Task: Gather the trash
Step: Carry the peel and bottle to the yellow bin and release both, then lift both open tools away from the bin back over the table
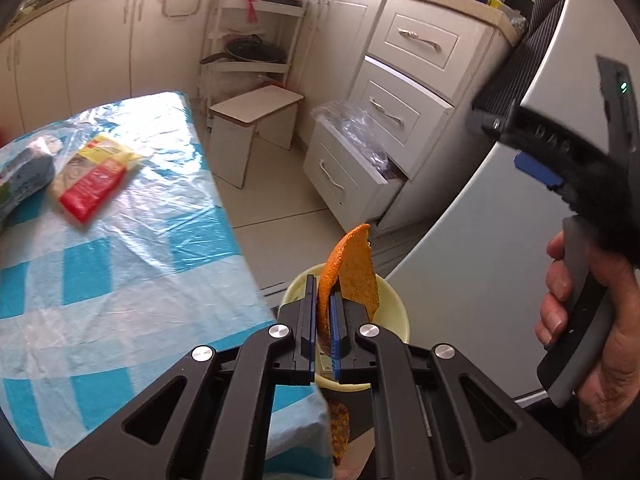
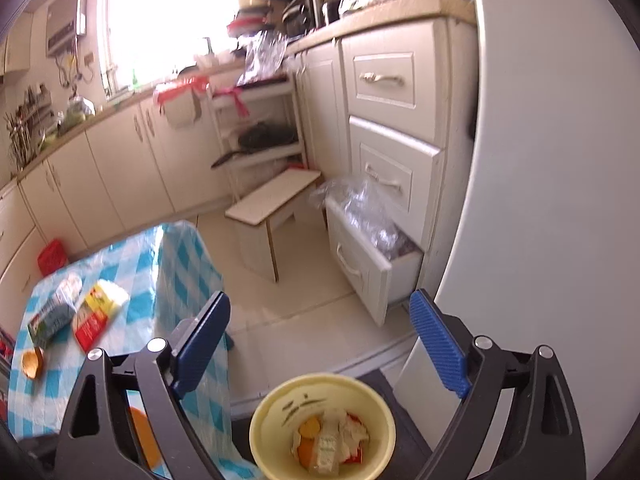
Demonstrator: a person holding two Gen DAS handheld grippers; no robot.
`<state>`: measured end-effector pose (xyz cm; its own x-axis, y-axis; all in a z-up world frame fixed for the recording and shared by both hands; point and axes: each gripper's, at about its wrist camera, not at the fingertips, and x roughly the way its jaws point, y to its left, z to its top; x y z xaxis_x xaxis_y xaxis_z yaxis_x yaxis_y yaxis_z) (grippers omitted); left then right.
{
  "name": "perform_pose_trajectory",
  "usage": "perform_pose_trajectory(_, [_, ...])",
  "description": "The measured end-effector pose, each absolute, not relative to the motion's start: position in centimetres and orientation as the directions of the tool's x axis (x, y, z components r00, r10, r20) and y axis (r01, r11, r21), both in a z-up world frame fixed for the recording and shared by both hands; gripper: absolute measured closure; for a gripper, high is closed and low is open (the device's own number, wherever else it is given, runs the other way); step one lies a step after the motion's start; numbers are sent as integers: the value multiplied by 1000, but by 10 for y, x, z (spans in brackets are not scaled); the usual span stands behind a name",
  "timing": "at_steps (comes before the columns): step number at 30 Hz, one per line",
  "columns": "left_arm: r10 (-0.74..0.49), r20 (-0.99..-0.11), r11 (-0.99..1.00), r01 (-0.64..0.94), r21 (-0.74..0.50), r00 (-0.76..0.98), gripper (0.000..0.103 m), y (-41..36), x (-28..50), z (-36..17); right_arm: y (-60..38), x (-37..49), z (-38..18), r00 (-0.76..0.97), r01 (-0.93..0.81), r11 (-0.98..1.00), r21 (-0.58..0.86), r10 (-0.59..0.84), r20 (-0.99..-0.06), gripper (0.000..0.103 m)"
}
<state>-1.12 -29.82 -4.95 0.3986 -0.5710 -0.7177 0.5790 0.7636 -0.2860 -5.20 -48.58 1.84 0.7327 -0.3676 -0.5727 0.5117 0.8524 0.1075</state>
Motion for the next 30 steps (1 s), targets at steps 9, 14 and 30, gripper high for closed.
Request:
perform_pose_trajectory(9, [-512, -820, 759, 583, -290, 257, 90, -395, 1, -110, -498, -56, 28, 768, 513, 837, 191, -349, -537, 15])
perform_pose_trajectory(14, [-523, -812, 757, 579, -303, 259, 63, -394, 0, -110, -499, -55, 29, 774, 508, 836, 205, -339, -534, 15])
perform_pose_trajectory(30, [-418, -780, 878, 429, -214, 465, 31, -232, -19, -41, -459, -34, 24, 760, 451, 888, 87, -331, -560, 13])
